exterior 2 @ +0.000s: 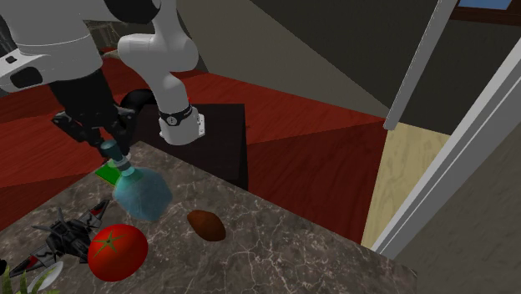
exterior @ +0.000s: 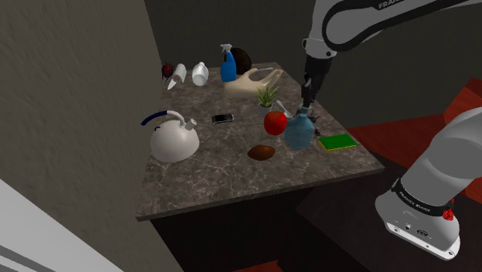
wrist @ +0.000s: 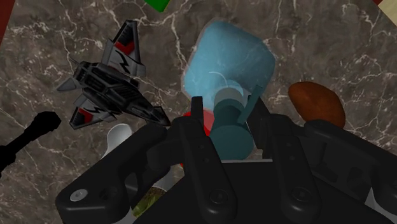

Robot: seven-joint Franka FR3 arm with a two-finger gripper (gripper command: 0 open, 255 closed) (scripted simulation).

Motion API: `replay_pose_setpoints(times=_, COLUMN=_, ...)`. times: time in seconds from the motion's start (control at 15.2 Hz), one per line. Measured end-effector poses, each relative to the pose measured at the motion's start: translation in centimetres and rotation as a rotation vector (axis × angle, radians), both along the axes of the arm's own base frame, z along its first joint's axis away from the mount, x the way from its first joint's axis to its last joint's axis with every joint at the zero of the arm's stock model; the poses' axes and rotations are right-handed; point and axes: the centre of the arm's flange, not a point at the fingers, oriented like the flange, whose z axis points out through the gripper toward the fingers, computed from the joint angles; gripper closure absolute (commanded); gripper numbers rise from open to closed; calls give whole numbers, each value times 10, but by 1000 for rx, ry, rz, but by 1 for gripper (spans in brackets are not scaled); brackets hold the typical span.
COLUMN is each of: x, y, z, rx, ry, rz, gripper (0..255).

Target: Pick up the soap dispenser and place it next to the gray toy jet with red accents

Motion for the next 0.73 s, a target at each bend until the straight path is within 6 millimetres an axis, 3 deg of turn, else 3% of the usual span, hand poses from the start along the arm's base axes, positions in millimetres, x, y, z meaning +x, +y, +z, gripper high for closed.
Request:
replay_pose_setpoints(times=0.46, x=1, y=1, z=-5, rx=0, ry=-1, rz=0, gripper=255)
replay_pose_setpoints(times=0.53, x=1, y=1, z=-5, rx=0, ry=-1, rz=0, gripper=0)
replay_pose_setpoints(times=0.73, x=1, y=1, z=-5, rx=0, ry=-1, rz=0, gripper=0)
